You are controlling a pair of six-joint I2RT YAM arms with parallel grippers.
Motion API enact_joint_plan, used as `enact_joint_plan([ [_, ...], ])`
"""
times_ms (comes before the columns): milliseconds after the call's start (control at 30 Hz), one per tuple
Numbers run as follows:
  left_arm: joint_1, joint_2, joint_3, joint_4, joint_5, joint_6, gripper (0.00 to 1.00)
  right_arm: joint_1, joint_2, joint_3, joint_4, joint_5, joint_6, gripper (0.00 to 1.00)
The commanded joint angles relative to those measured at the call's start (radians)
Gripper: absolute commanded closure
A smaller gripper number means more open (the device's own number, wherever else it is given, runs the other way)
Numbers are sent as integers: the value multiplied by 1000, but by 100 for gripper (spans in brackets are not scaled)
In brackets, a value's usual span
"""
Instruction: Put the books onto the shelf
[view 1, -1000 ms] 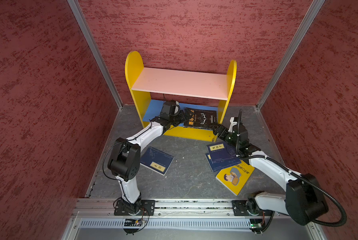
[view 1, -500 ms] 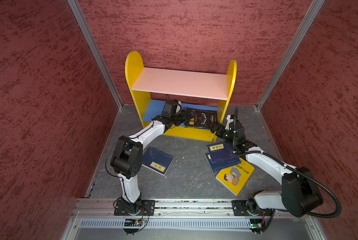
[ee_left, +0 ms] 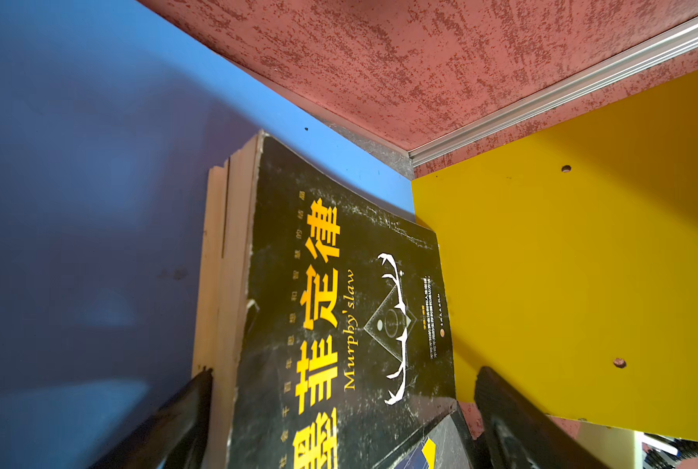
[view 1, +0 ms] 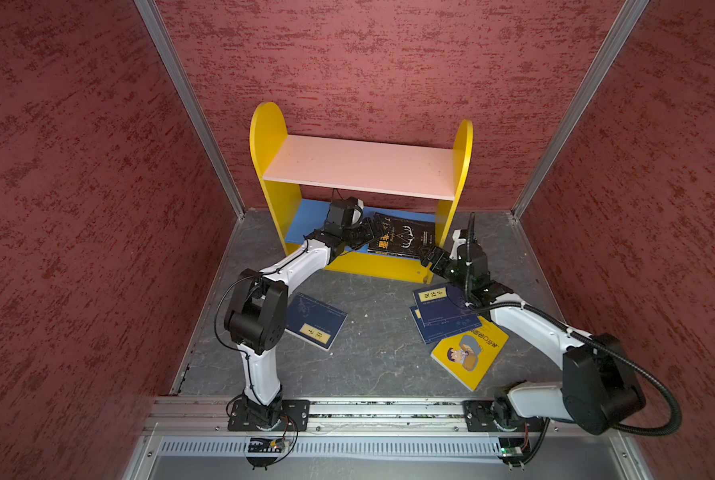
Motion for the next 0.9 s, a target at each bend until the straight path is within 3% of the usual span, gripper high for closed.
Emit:
enact_joint_plan([
  [0,-15,26,27,59,69,2,1,12,6,18,-2,11,-3,6],
  [500,-16,50,61,47,69,5,1,13,6,11,2,11,4,5],
  [867,32,-69,38,-102,-140,130,1,14,-12,4,-4,9,-2,4],
])
